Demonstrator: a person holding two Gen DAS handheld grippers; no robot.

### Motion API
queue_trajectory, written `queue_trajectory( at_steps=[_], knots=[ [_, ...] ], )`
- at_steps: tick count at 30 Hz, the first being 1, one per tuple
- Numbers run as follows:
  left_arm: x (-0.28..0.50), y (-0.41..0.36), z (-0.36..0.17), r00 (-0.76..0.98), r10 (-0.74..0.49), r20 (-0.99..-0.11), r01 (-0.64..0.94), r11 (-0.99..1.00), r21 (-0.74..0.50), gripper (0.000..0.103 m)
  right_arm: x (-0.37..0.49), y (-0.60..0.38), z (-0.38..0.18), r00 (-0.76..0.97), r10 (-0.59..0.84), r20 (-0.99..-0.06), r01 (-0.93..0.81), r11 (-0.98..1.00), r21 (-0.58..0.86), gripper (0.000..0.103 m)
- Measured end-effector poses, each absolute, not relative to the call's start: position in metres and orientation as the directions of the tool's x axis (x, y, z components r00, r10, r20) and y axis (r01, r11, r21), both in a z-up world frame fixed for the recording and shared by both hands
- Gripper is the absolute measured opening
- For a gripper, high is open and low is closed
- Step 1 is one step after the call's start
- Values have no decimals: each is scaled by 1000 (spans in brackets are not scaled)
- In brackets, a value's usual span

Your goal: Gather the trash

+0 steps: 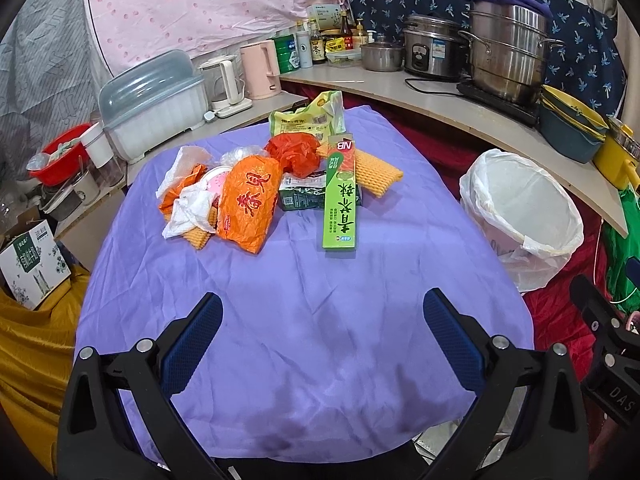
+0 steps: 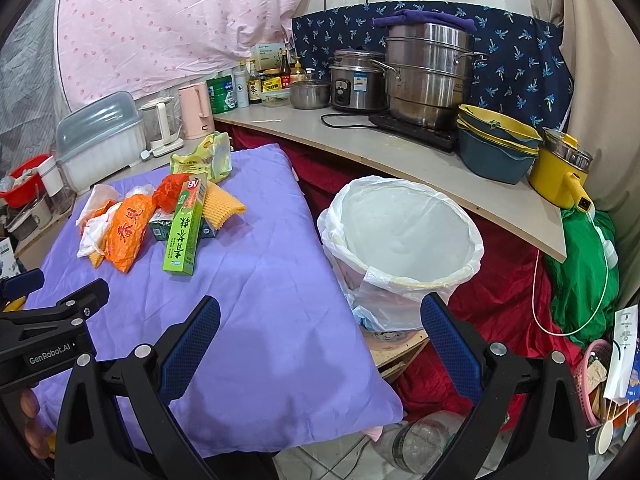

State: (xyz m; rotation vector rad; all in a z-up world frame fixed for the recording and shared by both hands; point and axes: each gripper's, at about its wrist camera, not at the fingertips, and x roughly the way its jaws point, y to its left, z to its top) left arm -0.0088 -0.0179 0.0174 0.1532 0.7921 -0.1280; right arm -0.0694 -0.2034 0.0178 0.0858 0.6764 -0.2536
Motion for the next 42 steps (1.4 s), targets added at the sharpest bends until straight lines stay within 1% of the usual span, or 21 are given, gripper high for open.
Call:
queue_trajectory(
  at_steps=[42],
  knots=[
    [-7,-14,20,691,-58,-721,168,982,81,96,-66,-198,21,752,-201,-628,256,967,-4,96]
  ],
)
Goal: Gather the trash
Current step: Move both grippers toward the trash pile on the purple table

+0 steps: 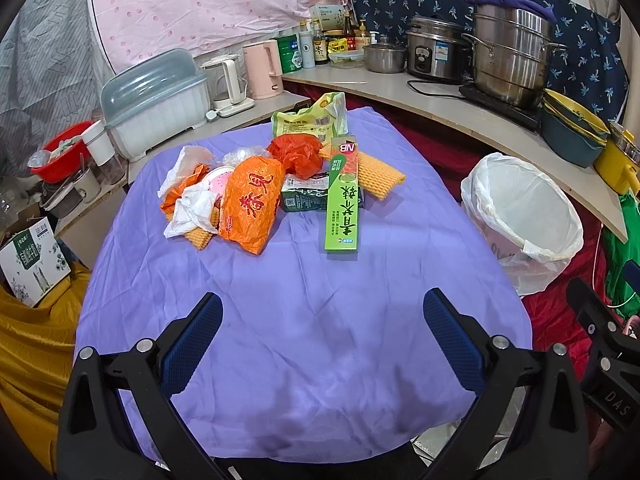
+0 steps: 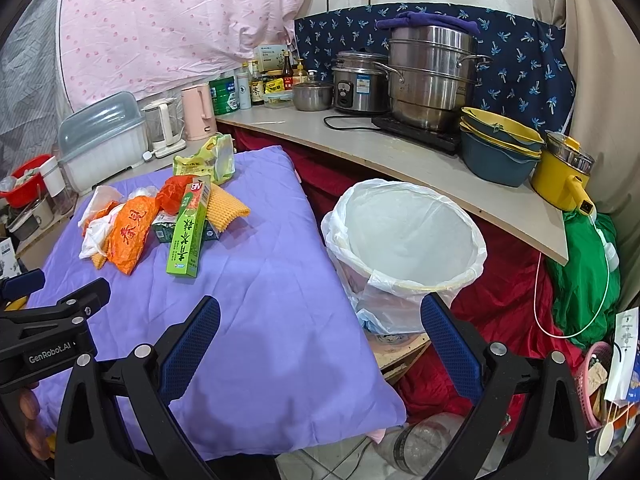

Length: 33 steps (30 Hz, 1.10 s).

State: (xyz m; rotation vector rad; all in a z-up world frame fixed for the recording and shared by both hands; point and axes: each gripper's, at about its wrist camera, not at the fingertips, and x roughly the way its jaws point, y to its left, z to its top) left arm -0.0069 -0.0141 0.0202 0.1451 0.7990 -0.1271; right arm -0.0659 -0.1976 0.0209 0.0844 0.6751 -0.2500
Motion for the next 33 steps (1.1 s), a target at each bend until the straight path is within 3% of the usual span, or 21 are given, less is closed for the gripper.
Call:
queue_trajectory(
  at_steps=[12,23,33],
  knots=[
    [21,10,14,705,-49,-707,111,993,42,96,-38,-200,18,762,-180,-622,265,963,45,96],
    [85,77,-7,701,44,-712,-29,999,33,96,43,-170,-2,756,-84,-649,204,973,112,96],
    [128,126,-31,672,84,-735,-95,995,27,96,120,-102,-40,722,-32,-691,119,990,78,92]
  ],
)
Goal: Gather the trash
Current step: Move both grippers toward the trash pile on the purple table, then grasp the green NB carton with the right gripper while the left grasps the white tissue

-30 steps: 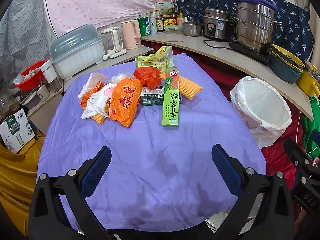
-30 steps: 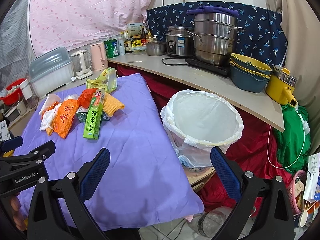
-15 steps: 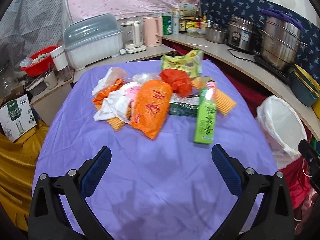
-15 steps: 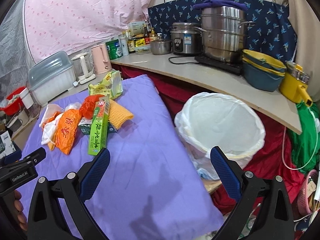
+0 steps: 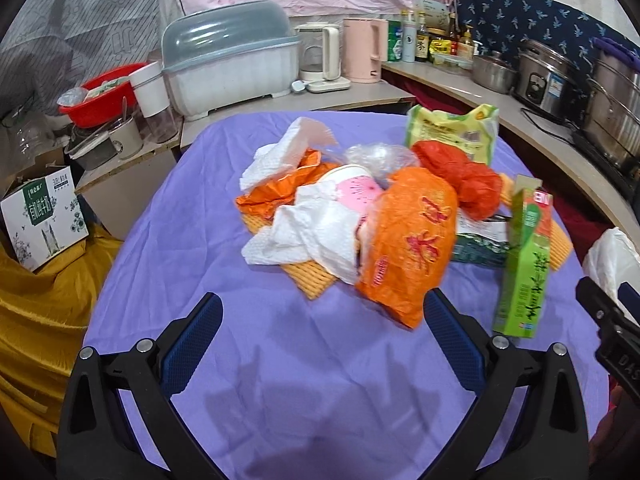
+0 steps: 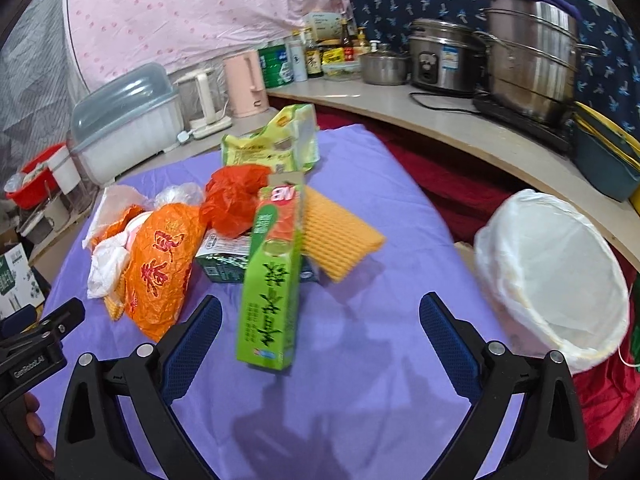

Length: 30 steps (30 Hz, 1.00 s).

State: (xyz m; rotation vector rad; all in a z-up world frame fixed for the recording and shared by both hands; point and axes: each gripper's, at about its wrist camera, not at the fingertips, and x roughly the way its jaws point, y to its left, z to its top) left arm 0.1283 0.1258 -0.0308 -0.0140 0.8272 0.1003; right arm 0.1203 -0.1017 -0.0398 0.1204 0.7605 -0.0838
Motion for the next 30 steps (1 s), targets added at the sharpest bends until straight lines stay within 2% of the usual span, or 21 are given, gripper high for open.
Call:
queue_trajectory(
  at_steps=[10,13,17,25,29,30],
  knots=[
    [160,157,-54,630,62,-774,-119,993,-18,96,169,-73,-85,650,-35,-759,126,990,62,79],
    [169,164,-58,623,60,-780,-130,991,-27,96,175,-69,-89,640,-37,-768,126,990,58,68],
    [185,175,-61,622,38,-782,-143,987,-66,96,179,-70,-95,624,-11,-781,117,990,80,41],
    [215,174,-67,629,-9,-778,-113,988,-103,95,173,-80,-88,637,7,-771,131,984,117,38],
    [220,170,-68,625,-45,-779,-84,989,-124,78,164,-83,-83,646,-2,-764,140,983,116,38],
    [220,169,-68,622,-54,-781,-79,988,-131,69,163,-85,-82,646,-1,-763,139,983,116,38]
  ],
)
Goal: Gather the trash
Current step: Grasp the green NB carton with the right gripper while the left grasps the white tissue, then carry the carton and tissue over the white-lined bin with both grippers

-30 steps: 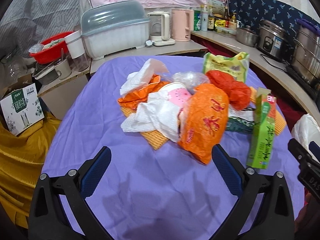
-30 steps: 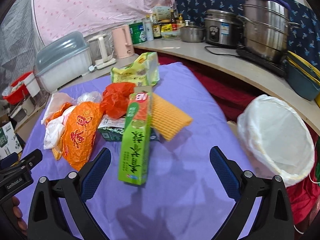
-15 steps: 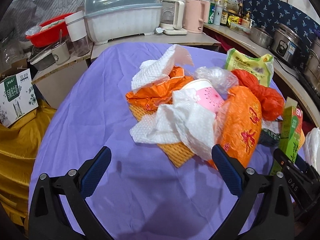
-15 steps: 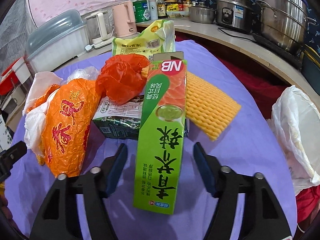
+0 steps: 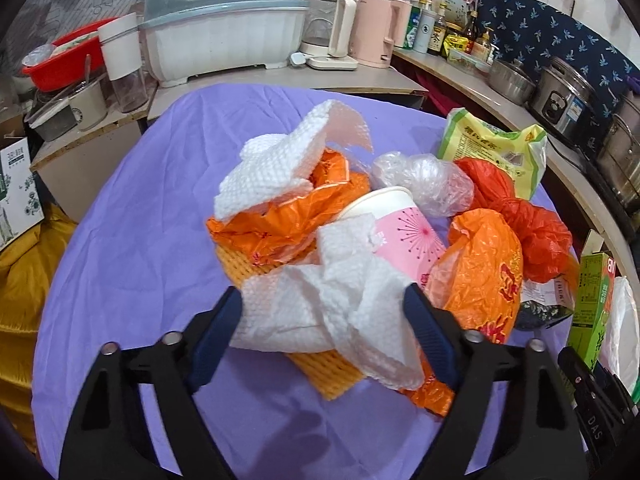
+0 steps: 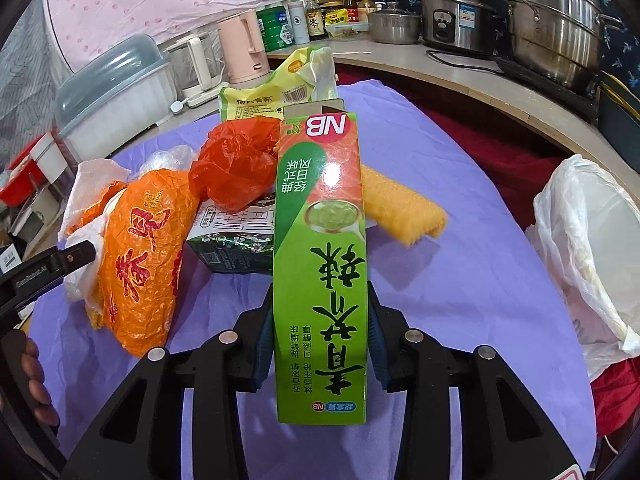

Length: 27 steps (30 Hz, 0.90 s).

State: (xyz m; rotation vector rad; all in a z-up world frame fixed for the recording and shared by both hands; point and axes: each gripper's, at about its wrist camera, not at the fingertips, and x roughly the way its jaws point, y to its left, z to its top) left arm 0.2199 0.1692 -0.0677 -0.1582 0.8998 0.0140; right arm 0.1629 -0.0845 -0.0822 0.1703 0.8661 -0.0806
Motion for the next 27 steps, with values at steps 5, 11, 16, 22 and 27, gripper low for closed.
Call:
queue_trajectory(
  at_steps=[5,11,16,22,27],
  knots=[
    [216,163,-64,618,-93,-780,-41,988,-150,18,152,-89,-76,653,-2,-757,144,982,122,38],
    [200,155,-49,639,-112,-761,-16,987,-159,6,135,-96,-65,673,5,-739,139,981,133,38],
    [179,143,-29,664,-131,-736,17,987,-160,6,118,-106,-52,696,-2,-718,147,979,139,38],
    [153,116,-6,682,-182,-708,82,982,-173,6,95,-124,-37,719,-25,-694,178,973,149,38],
    [132,82,6,682,-237,-692,156,971,-179,6,74,-149,-26,734,-51,-677,215,963,161,38]
  ],
)
